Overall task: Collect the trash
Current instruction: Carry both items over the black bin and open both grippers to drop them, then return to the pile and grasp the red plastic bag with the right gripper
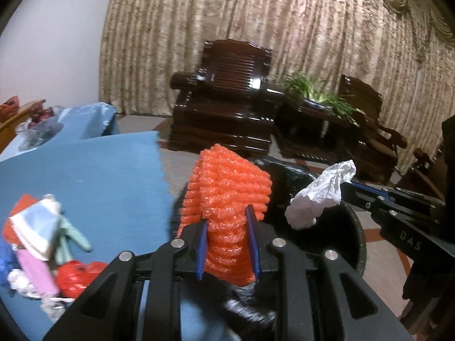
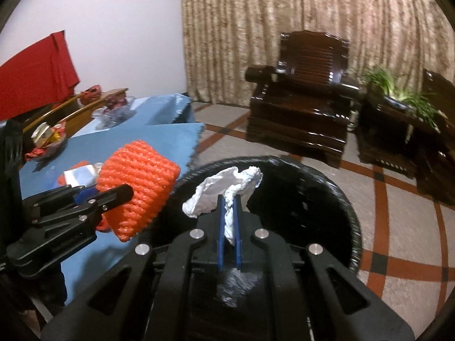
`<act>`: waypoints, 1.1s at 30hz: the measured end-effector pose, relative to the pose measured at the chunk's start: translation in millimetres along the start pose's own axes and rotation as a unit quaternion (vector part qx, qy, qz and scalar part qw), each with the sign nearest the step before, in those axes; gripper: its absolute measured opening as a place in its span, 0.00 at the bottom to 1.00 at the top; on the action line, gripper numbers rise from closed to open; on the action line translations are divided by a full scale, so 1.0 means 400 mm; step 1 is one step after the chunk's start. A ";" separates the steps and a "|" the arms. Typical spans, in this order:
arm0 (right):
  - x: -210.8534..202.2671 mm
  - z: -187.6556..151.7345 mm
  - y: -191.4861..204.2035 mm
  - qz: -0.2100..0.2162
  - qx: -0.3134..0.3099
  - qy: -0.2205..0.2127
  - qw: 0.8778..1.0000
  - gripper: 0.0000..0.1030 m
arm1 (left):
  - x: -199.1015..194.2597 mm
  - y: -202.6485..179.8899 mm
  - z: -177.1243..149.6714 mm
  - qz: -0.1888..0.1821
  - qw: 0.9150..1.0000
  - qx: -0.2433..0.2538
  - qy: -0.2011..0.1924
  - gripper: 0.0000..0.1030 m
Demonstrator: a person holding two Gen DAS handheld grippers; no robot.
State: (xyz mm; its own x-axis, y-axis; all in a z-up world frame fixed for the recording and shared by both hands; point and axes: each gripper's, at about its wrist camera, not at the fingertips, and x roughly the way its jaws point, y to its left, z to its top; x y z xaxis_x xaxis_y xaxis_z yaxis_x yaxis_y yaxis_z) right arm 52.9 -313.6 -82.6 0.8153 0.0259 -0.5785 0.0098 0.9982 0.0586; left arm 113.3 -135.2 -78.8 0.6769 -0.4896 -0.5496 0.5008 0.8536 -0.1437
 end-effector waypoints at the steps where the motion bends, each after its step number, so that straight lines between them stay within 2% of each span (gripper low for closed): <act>1: 0.003 -0.008 -0.014 -0.005 0.003 0.002 1.000 0.05 | 0.016 -0.011 0.001 -0.005 1.000 0.001 0.004 0.24; 4: 0.019 -0.030 -0.046 -0.016 0.015 0.015 1.000 0.06 | 0.052 -0.035 0.000 -0.020 1.000 0.003 0.017 0.25; 5: 0.026 -0.039 -0.056 -0.021 0.017 0.021 0.999 0.09 | 0.057 -0.037 -0.006 -0.023 1.000 0.004 0.021 0.27; 8: 0.038 -0.063 -0.073 -0.031 0.021 0.038 0.999 0.12 | 0.073 -0.042 -0.013 -0.034 0.999 -0.002 0.035 0.40; 10: 0.043 -0.078 -0.080 -0.036 0.028 0.046 0.998 0.22 | 0.074 -0.034 -0.020 -0.039 0.998 -0.007 0.040 0.48; 12: 0.046 -0.088 -0.085 -0.041 0.031 0.051 0.997 0.36 | 0.075 -0.021 -0.028 -0.037 0.998 -0.008 0.043 0.58; 14: 0.045 -0.097 -0.080 -0.050 0.030 0.053 0.997 0.54 | 0.067 -0.009 -0.038 -0.030 0.998 -0.011 0.044 0.62; 16: 0.043 -0.100 -0.073 -0.051 0.031 0.050 0.997 0.56 | 0.056 0.006 -0.045 -0.020 0.999 -0.011 0.042 0.64; 19: 0.035 -0.096 -0.065 -0.053 0.034 0.035 0.997 0.72 | 0.028 0.036 -0.059 -0.001 0.999 -0.014 0.033 0.68; 21: 0.025 -0.089 -0.051 -0.051 0.038 0.020 0.998 0.88 | 0.001 0.060 -0.061 0.016 0.999 -0.016 0.023 0.73; 27: 0.012 -0.050 0.013 -0.014 0.042 -0.014 0.999 0.93 | -0.101 0.137 -0.072 0.078 0.997 -0.013 -0.015 0.84; 33: 0.030 -0.005 0.136 0.030 0.018 -0.023 0.999 0.93 | -0.200 0.259 -0.088 0.142 0.989 -0.034 -0.031 0.88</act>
State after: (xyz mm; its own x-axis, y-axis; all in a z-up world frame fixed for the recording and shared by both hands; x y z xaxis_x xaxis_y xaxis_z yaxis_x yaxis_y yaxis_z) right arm 62.1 -258.8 -88.0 0.8405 0.0817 -0.5356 -0.0192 0.9924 0.1213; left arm 92.0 -1.3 -78.9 0.8181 -0.2365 -0.5242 0.2496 0.9672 -0.0468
